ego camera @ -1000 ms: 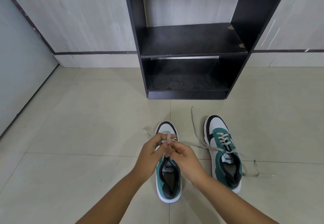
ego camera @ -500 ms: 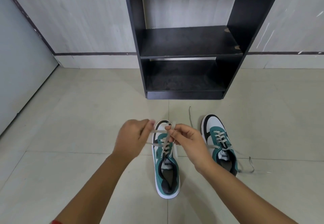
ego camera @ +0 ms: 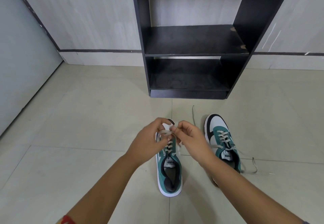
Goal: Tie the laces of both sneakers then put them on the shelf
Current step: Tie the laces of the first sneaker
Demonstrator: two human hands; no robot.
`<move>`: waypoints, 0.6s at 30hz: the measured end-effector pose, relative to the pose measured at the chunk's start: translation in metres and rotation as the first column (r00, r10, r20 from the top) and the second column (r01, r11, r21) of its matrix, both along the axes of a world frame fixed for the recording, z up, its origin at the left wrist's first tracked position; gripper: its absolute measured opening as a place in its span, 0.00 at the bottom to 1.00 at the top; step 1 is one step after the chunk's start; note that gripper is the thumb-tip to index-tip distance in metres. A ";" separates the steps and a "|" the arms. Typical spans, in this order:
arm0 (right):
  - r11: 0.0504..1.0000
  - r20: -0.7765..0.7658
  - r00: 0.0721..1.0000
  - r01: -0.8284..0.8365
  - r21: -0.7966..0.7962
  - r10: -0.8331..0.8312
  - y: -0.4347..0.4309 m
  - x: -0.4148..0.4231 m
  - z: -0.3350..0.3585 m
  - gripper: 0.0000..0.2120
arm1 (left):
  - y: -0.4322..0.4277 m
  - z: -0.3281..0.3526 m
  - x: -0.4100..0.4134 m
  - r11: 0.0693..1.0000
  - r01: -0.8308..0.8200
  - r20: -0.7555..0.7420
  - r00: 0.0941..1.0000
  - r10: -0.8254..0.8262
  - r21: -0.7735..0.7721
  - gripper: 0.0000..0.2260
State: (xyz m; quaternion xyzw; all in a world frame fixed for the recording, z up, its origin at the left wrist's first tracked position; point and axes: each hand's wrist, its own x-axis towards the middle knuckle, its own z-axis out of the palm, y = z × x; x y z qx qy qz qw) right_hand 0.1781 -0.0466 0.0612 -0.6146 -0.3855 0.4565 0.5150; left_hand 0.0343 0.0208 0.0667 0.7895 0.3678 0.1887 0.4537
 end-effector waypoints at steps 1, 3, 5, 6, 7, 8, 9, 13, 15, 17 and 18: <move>0.999 -0.017 0.999 0.032 -0.013 -0.032 0.000 0.000 0.000 0.09 | -0.003 -0.001 0.002 0.996 -0.012 -0.022 1.000 0.014 0.084 0.15; 0.996 -0.076 0.995 0.052 -0.066 -0.057 -0.001 0.002 0.001 0.11 | -0.008 -0.004 0.004 0.940 -0.003 -0.074 0.997 0.030 0.341 0.16; 0.990 -0.127 0.991 0.019 -0.140 -0.037 -0.001 0.002 0.000 0.09 | -0.007 -0.010 0.002 0.762 0.086 -0.158 0.987 0.021 0.642 0.14; 0.983 -0.152 0.988 -0.004 -0.184 -0.024 -0.001 0.002 0.002 0.10 | -0.006 -0.015 0.000 0.644 0.127 -0.177 0.984 0.013 0.754 0.14; 0.974 -0.174 0.985 -0.030 -0.226 -0.010 -0.001 0.003 0.002 0.11 | -0.003 -0.019 -0.002 0.540 0.145 -0.174 0.985 0.004 0.829 0.14; 0.963 -0.205 0.979 -0.052 -0.263 -0.004 -0.001 0.004 0.003 0.12 | -0.001 -0.022 -0.003 0.456 0.146 -0.161 0.987 -0.006 0.878 0.12; 0.955 -0.234 0.972 -0.068 -0.288 -0.001 -0.001 0.005 0.003 0.14 | 0.000 -0.024 -0.003 0.403 0.144 -0.147 0.989 -0.023 0.904 0.10; 0.959 -0.157 0.987 -0.029 -0.280 -0.016 -0.003 0.009 0.002 0.12 | -0.004 -0.027 -0.003 0.658 0.151 -0.170 0.985 -0.034 0.738 0.06; 0.978 -0.062 0.998 -0.035 -0.206 0.022 -0.005 0.013 0.003 0.14 | -0.007 -0.019 0.001 0.961 0.006 -0.156 0.987 0.039 0.275 0.08; 0.983 0.013 0.992 -0.120 -0.137 0.123 -0.010 0.015 0.004 0.16 | -0.002 -0.013 0.003 0.942 -0.078 -0.081 0.995 0.054 -0.326 0.07; 0.981 0.073 0.983 -0.158 -0.111 0.166 -0.014 0.014 0.003 0.13 | 0.000 -0.010 0.003 0.875 -0.091 -0.075 0.995 0.063 -0.476 0.05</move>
